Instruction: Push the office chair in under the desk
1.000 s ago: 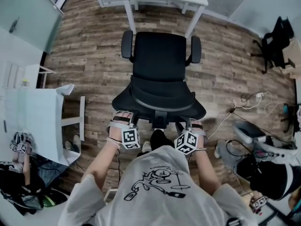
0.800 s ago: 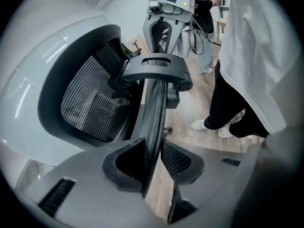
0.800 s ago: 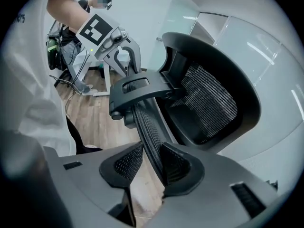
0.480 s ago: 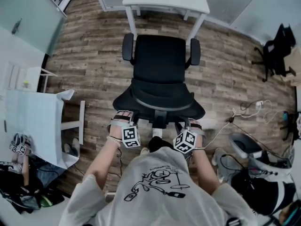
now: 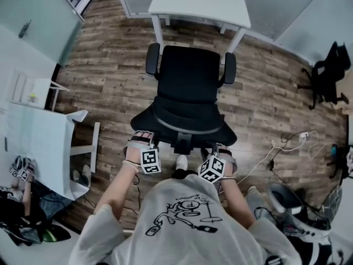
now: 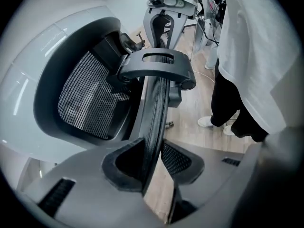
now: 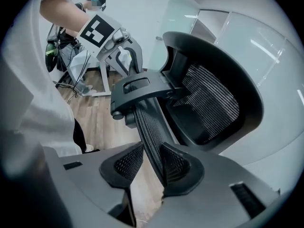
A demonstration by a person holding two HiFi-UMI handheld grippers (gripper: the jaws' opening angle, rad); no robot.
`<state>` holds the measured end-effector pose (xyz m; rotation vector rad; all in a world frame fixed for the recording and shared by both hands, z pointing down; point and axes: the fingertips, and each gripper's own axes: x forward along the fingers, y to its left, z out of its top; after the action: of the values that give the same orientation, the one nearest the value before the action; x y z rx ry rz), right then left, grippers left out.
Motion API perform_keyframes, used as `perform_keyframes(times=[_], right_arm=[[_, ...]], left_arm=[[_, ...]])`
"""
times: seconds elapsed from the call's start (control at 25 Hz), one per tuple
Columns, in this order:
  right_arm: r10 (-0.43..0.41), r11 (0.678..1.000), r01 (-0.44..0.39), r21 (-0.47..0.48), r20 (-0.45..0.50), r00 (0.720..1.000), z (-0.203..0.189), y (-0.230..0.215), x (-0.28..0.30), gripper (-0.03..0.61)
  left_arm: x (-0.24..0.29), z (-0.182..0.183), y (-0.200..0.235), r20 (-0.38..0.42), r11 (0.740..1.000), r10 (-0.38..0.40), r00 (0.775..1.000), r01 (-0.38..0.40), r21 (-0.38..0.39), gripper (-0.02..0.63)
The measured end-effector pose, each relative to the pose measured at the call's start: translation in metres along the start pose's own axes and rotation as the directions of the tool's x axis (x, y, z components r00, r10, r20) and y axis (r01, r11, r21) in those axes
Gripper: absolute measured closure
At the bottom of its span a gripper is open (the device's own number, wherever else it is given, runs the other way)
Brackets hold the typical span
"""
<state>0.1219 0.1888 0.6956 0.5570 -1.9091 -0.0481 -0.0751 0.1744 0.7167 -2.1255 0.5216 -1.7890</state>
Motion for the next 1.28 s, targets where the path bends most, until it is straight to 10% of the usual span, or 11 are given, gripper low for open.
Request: perform_keyframes(times=[1.28], right_arm=[[0.014,0.999,-0.013,0.032,-0.036,0.999,0.044,-0.1,0.071,0.439]], left_arm=[[0.073,-0.027,0.113,-0.003,0.999,0.035,0.999,-0.035,-0.009,0.492]])
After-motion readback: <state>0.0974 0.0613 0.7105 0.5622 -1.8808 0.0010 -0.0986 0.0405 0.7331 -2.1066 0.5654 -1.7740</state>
